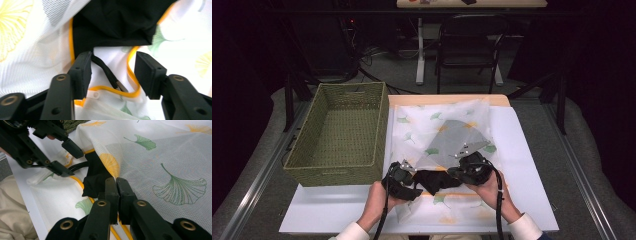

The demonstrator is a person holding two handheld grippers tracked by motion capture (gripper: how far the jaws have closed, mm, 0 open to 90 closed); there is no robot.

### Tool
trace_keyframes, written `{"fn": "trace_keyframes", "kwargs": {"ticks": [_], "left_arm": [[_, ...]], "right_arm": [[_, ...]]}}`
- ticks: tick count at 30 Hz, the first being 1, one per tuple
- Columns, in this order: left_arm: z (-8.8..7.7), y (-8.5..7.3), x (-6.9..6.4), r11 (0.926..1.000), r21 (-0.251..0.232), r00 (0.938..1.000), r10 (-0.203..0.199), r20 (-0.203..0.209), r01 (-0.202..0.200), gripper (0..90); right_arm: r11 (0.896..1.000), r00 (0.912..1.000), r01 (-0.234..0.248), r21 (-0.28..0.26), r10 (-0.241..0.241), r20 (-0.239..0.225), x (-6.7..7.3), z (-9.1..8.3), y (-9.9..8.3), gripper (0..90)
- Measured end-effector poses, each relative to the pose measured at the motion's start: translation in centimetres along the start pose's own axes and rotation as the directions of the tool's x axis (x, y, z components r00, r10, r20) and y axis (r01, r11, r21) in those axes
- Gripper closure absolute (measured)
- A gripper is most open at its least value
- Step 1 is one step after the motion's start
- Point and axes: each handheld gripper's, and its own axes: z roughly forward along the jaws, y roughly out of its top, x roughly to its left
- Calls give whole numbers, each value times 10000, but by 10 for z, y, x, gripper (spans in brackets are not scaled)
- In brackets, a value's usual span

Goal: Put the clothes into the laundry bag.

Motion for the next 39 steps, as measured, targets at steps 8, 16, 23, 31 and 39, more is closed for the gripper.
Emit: {"fn": "trace_keyframes", "kwargs": {"ticks": [8, 16, 23, 31, 39], "left_arm": [[-13, 0, -14, 9985, -303, 9984, 457, 335, -447, 443], [13, -7, -22, 9928, 693, 9950, 958, 293, -976, 609], [14, -15, -24, 9905, 504, 9911, 1259, 424, -1280, 872], [-2, -22, -23, 9930, -5, 9910, 1183, 630, -1185, 875], [-12, -25, -21, 9941, -275, 9945, 1049, 58, -1047, 672]], "right_arm": [[10000, 10000, 12, -20, -12, 22, 0, 0, 0, 883], [10000, 9999, -35, -89, 36, 94, 1, -2, 0, 883], [9998, 10000, -46, -179, 46, 5, 1, -6, 1, 884], [9991, 9997, -170, -387, 163, -178, 1, -16, 0, 884], [9987, 9992, -315, -410, 304, -273, 1, -22, -5, 884]]}}
